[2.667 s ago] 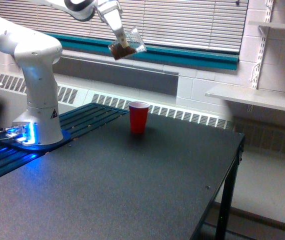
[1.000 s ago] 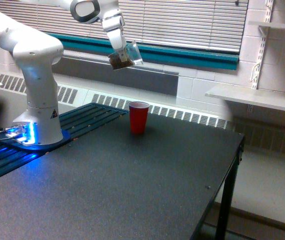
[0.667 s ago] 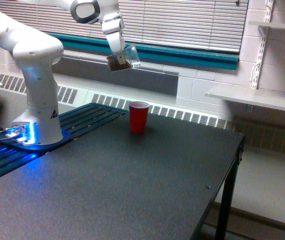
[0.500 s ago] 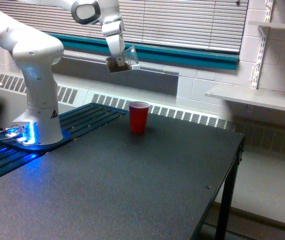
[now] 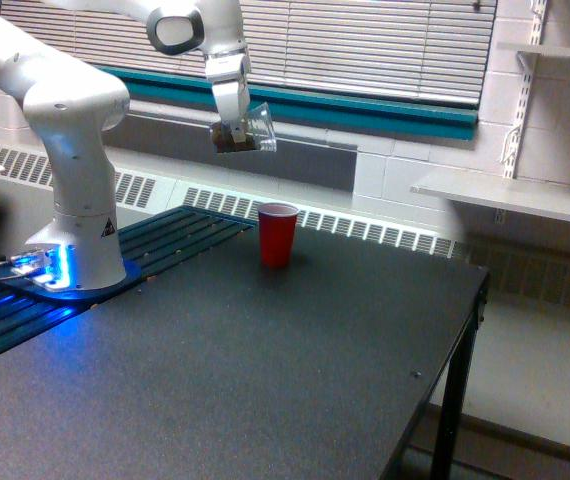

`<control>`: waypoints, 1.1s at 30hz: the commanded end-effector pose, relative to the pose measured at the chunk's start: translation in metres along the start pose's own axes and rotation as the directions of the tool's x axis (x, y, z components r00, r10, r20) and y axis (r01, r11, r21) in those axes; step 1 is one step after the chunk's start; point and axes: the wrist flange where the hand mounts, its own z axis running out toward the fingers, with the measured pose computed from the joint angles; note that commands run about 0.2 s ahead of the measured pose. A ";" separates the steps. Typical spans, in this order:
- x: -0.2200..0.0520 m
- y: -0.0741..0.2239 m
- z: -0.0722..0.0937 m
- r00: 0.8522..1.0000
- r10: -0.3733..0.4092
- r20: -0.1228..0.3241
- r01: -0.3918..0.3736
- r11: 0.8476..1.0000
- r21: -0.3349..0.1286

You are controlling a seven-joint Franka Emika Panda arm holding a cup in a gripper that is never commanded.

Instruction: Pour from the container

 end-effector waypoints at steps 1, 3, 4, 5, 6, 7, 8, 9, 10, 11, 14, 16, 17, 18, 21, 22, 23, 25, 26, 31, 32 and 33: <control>0.002 0.009 0.017 0.999 -0.021 0.043 0.023 0.999 -0.038; 0.002 0.008 0.019 0.998 -0.022 0.051 0.024 0.999 -0.040; 0.003 0.007 0.020 0.998 -0.023 0.055 0.025 0.999 -0.042; 0.003 0.007 0.021 0.998 -0.024 0.059 0.027 0.999 -0.044; 0.003 0.006 0.022 0.998 -0.024 0.062 0.027 0.999 -0.046; 0.004 0.006 0.022 0.998 -0.024 0.064 0.027 0.999 -0.047; 0.004 0.006 0.024 0.997 -0.025 0.066 0.028 0.998 -0.051; 0.004 0.005 0.025 0.997 -0.026 0.069 0.030 0.998 -0.053; 0.005 0.005 0.026 0.997 -0.026 0.073 0.030 0.998 -0.053; 0.005 0.004 0.027 0.997 -0.027 0.075 0.031 0.998 -0.054; 0.006 0.002 0.030 0.996 -0.033 0.085 0.038 0.998 -0.058; 0.007 0.000 0.032 0.995 -0.037 0.091 0.042 0.997 -0.059; 0.007 -0.001 0.033 0.995 -0.039 0.093 0.045 0.997 -0.061; 0.006 -0.002 0.035 0.994 -0.041 0.097 0.047 0.997 -0.060; 0.006 -0.006 0.037 0.993 -0.046 0.108 0.053 0.997 -0.060; 0.005 -0.007 0.038 0.993 -0.049 0.112 0.056 0.997 -0.061; 0.005 -0.008 0.039 0.992 -0.052 0.117 0.059 0.996 -0.060; 0.004 -0.009 0.041 0.990 -0.059 0.126 0.068 0.996 -0.062; 0.004 -0.010 0.042 0.989 -0.063 0.132 0.072 0.995 -0.064; 0.004 -0.013 0.045 0.986 -0.073 0.150 0.084 0.994 -0.071; 0.003 -0.013 0.046 0.985 -0.075 0.155 0.087 0.993 -0.074; 0.003 -0.014 0.047 0.984 -0.077 0.160 0.091 0.993 -0.076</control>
